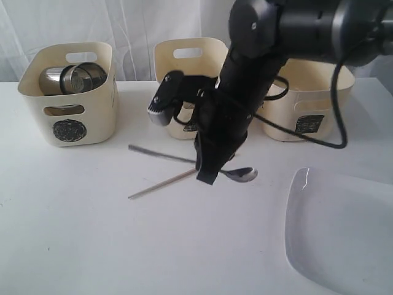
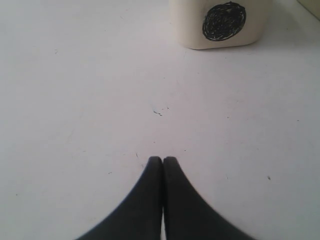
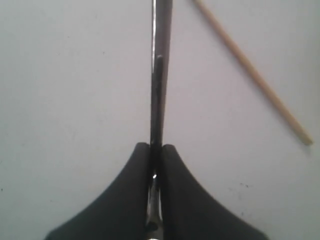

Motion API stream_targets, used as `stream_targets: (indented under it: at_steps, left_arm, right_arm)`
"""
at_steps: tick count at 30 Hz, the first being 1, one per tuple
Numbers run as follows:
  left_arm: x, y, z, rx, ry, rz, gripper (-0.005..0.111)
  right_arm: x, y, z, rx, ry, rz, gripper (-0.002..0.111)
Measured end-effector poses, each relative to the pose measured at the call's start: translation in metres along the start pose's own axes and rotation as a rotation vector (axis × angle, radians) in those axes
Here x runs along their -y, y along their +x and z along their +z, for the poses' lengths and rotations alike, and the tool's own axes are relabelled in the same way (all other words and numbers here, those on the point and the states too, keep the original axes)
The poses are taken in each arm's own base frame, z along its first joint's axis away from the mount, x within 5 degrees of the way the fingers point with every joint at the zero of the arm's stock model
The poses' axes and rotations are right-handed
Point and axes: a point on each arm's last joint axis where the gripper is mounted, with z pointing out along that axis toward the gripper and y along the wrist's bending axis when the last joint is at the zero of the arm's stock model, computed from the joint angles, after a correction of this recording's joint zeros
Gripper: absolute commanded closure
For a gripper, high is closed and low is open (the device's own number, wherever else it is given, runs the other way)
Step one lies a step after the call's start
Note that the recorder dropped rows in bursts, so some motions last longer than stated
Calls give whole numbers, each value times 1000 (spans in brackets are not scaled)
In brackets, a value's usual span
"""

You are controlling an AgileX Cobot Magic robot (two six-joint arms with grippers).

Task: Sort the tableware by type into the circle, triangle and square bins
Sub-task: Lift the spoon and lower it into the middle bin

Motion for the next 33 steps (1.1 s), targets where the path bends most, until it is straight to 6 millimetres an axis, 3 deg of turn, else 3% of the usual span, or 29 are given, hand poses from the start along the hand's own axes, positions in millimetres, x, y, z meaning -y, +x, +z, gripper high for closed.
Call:
stream_targets:
  at_steps: [7,15,19,27,33]
  left_arm:
    - [0,0,0,0,0,0,107]
    - [0,0,0,0,0,0,107]
    - [0,0,0,0,0,0,107]
    - [0,0,0,0,0,0,107]
    - [0,0,0,0,0,0,107]
  right_arm:
    - [24,13,-47,157,182,101,108]
    - [75,11,-62,485,452,267,108]
    - [97,6,-52,622,548,362,108]
    - [134,7,-3,705,719,440,108]
    - [152,2,10,744,775,460,108]
